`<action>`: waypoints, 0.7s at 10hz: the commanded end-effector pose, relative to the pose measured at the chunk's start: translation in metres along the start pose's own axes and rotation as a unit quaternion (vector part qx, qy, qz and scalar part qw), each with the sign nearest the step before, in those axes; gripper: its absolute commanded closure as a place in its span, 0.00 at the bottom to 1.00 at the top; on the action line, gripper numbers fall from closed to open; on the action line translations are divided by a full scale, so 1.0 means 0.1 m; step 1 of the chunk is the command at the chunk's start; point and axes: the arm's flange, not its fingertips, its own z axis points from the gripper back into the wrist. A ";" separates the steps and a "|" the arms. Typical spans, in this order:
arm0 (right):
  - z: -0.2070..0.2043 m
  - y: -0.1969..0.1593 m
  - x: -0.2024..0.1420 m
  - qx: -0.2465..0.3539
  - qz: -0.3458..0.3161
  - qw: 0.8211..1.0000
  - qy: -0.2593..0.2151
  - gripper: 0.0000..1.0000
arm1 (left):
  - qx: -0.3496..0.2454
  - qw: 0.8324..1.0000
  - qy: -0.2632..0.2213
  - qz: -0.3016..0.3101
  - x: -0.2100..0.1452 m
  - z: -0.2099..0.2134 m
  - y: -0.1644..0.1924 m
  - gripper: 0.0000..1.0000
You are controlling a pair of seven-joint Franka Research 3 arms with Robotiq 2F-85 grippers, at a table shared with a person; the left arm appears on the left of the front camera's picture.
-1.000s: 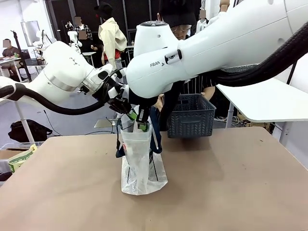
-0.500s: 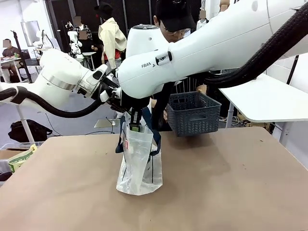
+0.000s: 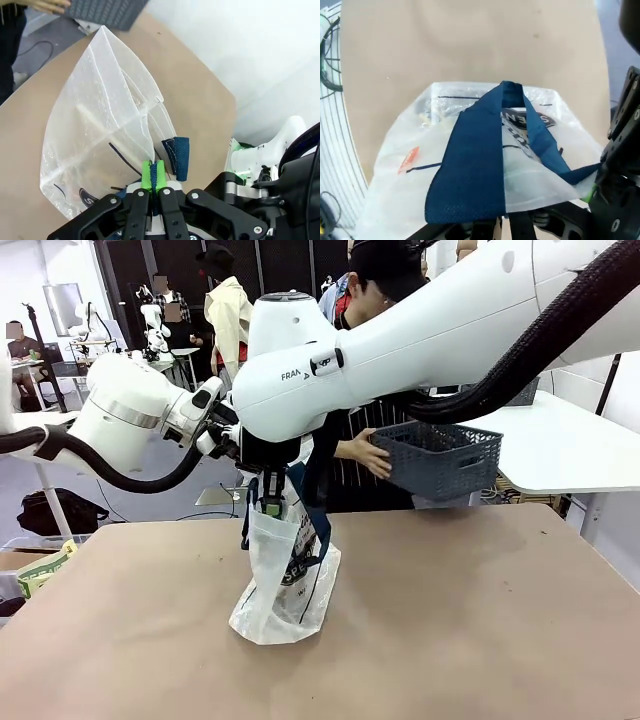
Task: Transfer purchased items from the store into the shopping bag.
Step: Move the Reusable shopping bag to the right side of the table.
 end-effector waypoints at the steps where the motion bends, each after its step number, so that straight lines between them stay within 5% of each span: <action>1: -0.03 -0.03 0.18 0.002 0.029 1.000 0.008 1.00 | -0.031 0.999 -0.017 -0.015 0.09 -0.01 0.05 0.80; 3: -0.04 -0.02 0.19 0.004 0.029 1.000 0.008 1.00 | -0.066 0.997 -0.014 -0.049 0.10 -0.05 0.10 0.41; 4: -0.05 -0.04 0.19 0.004 0.030 1.000 0.009 1.00 | -0.091 0.995 -0.025 -0.042 0.10 -0.09 0.19 0.30; 7: -0.07 -0.04 0.22 0.006 0.031 0.999 0.011 1.00 | -0.128 0.988 -0.048 -0.066 0.09 -0.12 0.27 0.30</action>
